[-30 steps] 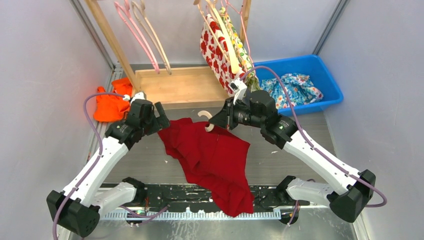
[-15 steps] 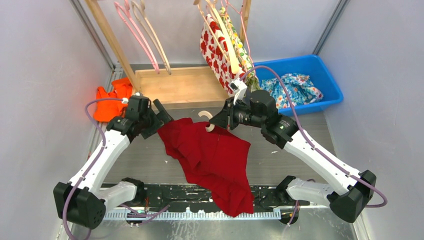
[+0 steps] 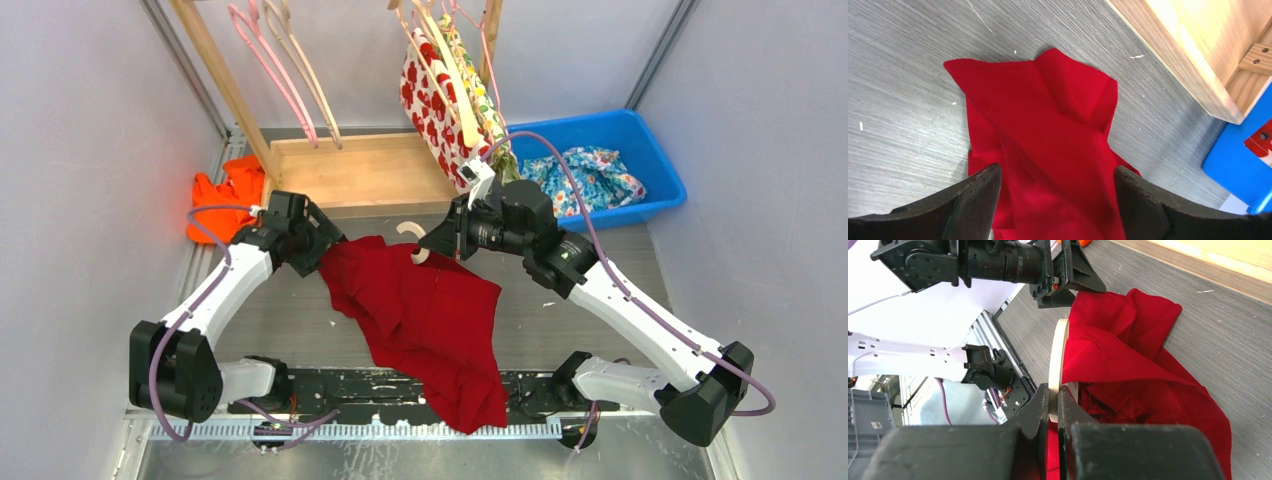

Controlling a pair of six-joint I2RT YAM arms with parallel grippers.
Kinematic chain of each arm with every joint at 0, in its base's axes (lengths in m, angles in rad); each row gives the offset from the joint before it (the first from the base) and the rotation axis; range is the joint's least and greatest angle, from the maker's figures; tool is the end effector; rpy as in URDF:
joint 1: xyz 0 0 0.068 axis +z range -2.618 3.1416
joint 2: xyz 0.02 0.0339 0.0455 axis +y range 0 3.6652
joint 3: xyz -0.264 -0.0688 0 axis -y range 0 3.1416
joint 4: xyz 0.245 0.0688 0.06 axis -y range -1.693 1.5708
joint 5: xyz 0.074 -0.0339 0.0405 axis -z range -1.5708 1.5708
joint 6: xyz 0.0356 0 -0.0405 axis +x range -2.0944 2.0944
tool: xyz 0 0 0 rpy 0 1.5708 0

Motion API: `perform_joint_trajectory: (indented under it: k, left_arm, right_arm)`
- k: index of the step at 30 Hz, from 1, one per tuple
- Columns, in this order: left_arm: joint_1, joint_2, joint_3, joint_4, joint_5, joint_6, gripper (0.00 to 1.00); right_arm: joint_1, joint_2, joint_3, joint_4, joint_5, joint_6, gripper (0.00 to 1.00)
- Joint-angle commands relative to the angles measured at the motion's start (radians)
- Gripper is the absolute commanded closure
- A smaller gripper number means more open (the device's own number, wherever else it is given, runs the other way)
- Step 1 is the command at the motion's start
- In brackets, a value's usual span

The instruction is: Place the skirt on the hanger

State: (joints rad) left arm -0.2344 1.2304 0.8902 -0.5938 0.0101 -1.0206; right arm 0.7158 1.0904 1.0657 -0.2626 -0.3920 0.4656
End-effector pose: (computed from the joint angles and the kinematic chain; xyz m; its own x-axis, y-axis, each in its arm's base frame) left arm 0.2411 -0.0580 0.2490 -0.6118 -0.7302 -0.3040 -0.5421 0.6670 -0.5111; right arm 0.1774 0.1723 0.3713 -0.5874 0.0390 -0.8083 -0.6929 0.4918 0.5273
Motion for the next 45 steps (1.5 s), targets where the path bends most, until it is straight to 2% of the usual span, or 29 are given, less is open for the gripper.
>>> perform_joint_trajectory:
  k: [1,9,15,45]
  left_arm:
    - [0.018,0.024,-0.013,0.113,0.004,-0.028,0.23]
    - [0.049,0.032,-0.001,0.124,-0.016,0.009,0.74]
    - [0.089,0.031,0.004,0.104,-0.017,0.041,0.99]
    - [0.227,-0.107,-0.115,0.058,-0.024,0.127,1.00]
  right_arm:
    - [-0.004,-0.045,0.051,0.088,-0.032,0.005,0.99]
    - [-0.004,-0.051,0.053,0.090,-0.038,0.007,0.99]
    - [-0.003,-0.056,0.054,0.082,-0.038,0.005,0.99]
    - [-0.004,-0.060,0.050,0.081,-0.032,-0.003,0.99]
